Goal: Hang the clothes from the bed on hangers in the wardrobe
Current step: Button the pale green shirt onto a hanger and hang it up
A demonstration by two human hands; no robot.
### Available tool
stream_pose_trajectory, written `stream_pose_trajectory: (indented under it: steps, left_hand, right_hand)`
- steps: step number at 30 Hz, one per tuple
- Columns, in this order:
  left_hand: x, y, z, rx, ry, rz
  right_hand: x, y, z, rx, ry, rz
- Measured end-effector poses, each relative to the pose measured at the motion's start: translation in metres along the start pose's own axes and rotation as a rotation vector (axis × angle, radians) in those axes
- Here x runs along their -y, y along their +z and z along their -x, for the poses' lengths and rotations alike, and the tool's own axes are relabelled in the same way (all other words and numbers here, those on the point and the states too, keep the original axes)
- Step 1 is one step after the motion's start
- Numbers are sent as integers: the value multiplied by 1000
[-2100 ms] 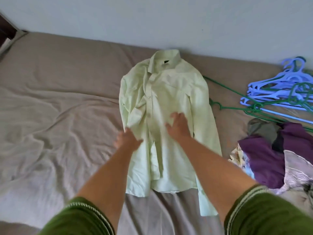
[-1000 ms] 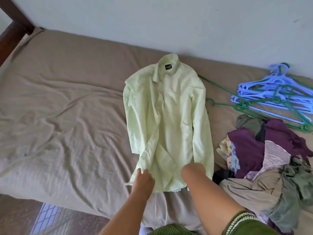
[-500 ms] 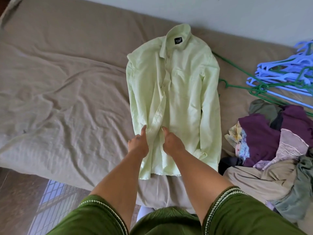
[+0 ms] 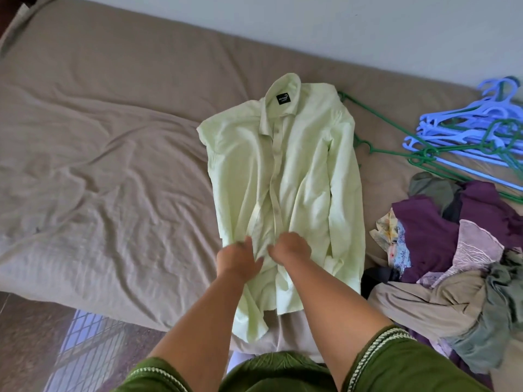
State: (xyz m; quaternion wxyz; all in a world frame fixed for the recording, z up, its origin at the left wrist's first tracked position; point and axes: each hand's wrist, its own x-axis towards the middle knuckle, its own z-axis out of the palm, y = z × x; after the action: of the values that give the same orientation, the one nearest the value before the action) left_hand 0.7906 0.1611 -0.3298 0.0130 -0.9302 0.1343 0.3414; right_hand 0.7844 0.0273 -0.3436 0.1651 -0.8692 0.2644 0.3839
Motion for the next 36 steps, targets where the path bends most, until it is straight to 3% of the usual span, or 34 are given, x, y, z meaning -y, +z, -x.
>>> stream_pose_trajectory:
  steps: [3, 6, 11, 18, 22, 27, 31, 36]
  left_hand:
    - [-8, -22, -31, -234, -7, 296]
    - [-12, -31, -69, -261, -57, 491]
    - [-5, -24, -109, -98, -170, 669]
    - [-19, -20, -87, -247, -73, 776]
    - [-32, -22, -67, -326, -148, 893]
    - [-48, -45, -38, -273, -163, 1029]
    - [-52, -57, -30, -219, -164, 1080]
    - [-58, -74, -18, -272, -214, 1028]
  right_hand:
    - [6, -12, -22, -253, -97, -311]
    - [15, -20, -46, -330, -157, -462]
    - [18, -15, -76, -321, -97, -450]
    - [4, -6, -68, -429, -16, -753]
    - [7, -11, -50, -378, -38, -882]
    - [9, -34, -17, -295, -8, -1010]
    - [2, -47, -1, -313, -52, -943]
    - [-5, -65, 14, -347, -96, -878]
